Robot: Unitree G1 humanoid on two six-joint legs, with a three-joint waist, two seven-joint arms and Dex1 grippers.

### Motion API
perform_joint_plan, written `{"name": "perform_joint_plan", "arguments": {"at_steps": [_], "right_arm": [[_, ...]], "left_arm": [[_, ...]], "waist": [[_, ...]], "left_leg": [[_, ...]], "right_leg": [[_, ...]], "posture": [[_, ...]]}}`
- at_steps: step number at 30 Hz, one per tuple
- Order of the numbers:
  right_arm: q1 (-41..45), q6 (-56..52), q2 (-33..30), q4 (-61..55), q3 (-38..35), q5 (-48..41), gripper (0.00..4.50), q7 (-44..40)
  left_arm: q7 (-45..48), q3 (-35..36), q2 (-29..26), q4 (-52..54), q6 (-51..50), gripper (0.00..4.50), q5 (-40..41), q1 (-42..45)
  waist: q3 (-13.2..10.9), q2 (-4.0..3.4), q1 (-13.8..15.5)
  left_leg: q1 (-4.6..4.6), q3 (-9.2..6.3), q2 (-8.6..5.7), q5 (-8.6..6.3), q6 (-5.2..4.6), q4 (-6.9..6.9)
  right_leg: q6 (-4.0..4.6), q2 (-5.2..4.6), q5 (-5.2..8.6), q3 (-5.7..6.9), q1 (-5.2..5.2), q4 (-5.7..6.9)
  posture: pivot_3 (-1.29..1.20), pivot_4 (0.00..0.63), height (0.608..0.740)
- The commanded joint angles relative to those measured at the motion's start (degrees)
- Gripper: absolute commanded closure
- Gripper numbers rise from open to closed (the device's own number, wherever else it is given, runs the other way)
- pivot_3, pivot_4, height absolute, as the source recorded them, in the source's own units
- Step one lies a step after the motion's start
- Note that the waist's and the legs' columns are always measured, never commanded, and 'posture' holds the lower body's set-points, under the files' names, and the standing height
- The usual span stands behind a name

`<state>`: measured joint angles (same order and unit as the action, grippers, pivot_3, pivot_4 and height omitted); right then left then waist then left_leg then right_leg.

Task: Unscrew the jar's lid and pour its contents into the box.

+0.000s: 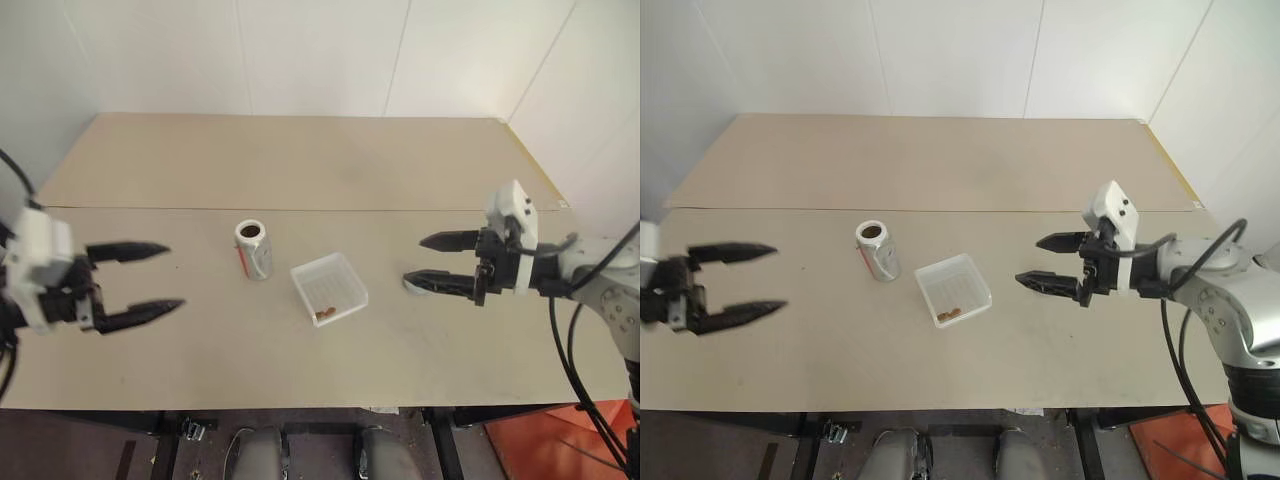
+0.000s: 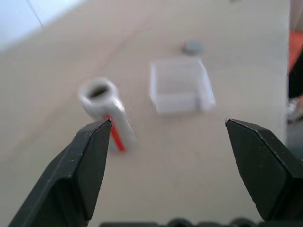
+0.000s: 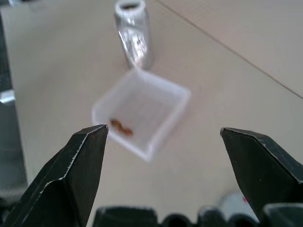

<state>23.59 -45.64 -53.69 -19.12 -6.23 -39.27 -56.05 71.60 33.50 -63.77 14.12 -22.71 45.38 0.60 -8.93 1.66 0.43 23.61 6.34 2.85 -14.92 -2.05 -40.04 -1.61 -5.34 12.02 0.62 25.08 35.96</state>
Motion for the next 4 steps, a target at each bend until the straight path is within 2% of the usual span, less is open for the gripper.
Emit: {"name": "perform_joint_plan", "arguments": {"at_steps": [1, 4], "right_arm": [[-0.57, 2.86, -0.18, -1.49, -1.79, 1.42, 0.0, 0.43], [-1.32, 0.54, -0.25, -3.16, -3.09, -0.3, 0.0, 1.51]], "left_arm": [[0.69, -1.46, 1.01, -0.65, 0.21, 0.32, -0.39, 1.39], [0.5, -3.91, 2.39, 0.24, 0.31, 0.32, -1.08, 2.46]], "waist": [[0.0, 0.0, -0.56], [0.0, 0.01, -0.81]], "left_leg": [[-0.03, 0.02, 0.0, 0.01, 0.01, 0.05], [-0.12, 0.06, 0.02, 0.05, 0.08, 0.16]], "right_leg": [[0.0, 0.01, 0.0, -0.02, -0.01, 0.0], [0.01, 0.04, 0.0, -0.07, -0.01, 0.0]], "posture": [[0.0, 0.15, 0.74], [0.0, 0.15, 0.74]]}}
